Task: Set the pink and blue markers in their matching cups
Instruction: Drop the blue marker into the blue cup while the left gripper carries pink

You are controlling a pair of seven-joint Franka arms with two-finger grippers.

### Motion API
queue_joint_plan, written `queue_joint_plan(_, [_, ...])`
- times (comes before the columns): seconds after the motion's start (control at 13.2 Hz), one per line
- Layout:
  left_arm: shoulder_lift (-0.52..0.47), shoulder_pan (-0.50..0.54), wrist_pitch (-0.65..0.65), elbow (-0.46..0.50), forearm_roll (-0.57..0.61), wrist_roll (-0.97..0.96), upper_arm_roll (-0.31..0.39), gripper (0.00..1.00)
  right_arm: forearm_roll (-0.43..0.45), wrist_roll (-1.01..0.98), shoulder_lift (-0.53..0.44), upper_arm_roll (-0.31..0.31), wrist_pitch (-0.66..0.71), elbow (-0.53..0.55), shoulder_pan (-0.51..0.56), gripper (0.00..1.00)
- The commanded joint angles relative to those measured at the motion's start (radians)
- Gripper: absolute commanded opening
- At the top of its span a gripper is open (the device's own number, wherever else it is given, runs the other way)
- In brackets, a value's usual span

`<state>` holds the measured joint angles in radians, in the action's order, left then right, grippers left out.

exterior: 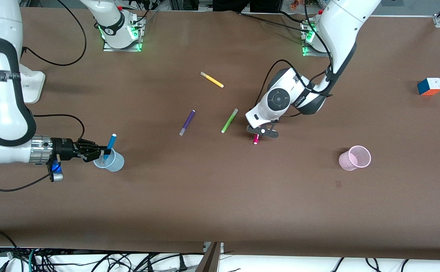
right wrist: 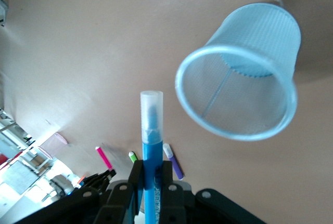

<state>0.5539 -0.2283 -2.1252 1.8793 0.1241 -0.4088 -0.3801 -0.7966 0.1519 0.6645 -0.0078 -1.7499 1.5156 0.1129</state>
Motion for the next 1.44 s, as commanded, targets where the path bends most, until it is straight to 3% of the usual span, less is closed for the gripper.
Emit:
queue_joint_plan(0.0, [0.012, -0.019, 0.331, -0.171, 0.183, -0.001, -0.005, 0.03, -0.093, -0.040, 0.036, 0.016, 0.036, -0.014, 0.040, 0.00])
queue_joint_plan(0.45, [0.024, -0.012, 0.667, -0.285, 0.402, 0.385, 0.023, 0.04, -0.124, -0.061, 0.069, 0.017, 0.099, -0.014, 0.103, 0.00])
queue_joint_plan(0.6, [0.026, -0.011, 0.728, -0.287, 0.492, 0.575, 0.070, 0.05, -0.196, -0.064, 0.102, 0.016, 0.128, -0.014, 0.125, 0.00])
queue_joint_plan(0.76, [0.024, -0.012, 0.743, -0.289, 0.529, 0.749, 0.140, 0.07, -0.204, -0.068, 0.118, 0.016, 0.128, -0.015, 0.126, 0.00])
queue_joint_plan(0.83, [0.024, -0.012, 0.746, -0.289, 0.561, 0.806, 0.165, 0.08, -0.204, -0.068, 0.118, 0.016, 0.127, -0.017, 0.126, 0.15])
queue_joint_plan(0.91, [0.024, -0.012, 0.755, -0.289, 0.604, 0.847, 0.173, 0.08, -0.204, -0.068, 0.118, 0.016, 0.127, -0.017, 0.126, 0.39])
queue_joint_plan(0.98, [0.029, -0.014, 0.777, -0.287, 0.659, 0.857, 0.173, 0.08, -0.202, -0.068, 0.118, 0.016, 0.127, -0.017, 0.126, 0.44])
queue_joint_plan(1.06, [0.035, -0.016, 0.803, -0.287, 0.731, 0.860, 0.170, 0.08, -0.202, -0.068, 0.118, 0.016, 0.127, -0.017, 0.128, 0.69])
queue_joint_plan(1.13, [0.041, -0.026, 0.820, -0.287, 0.777, 0.873, 0.171, 0.09, -0.202, -0.068, 0.118, 0.016, 0.127, -0.017, 0.128, 0.88])
queue_joint_plan(1.36, [0.061, -0.045, 0.841, -0.289, 0.929, 1.031, 0.171, 0.12, -0.191, -0.060, 0.110, 0.014, 0.130, -0.043, 0.126, 0.95])
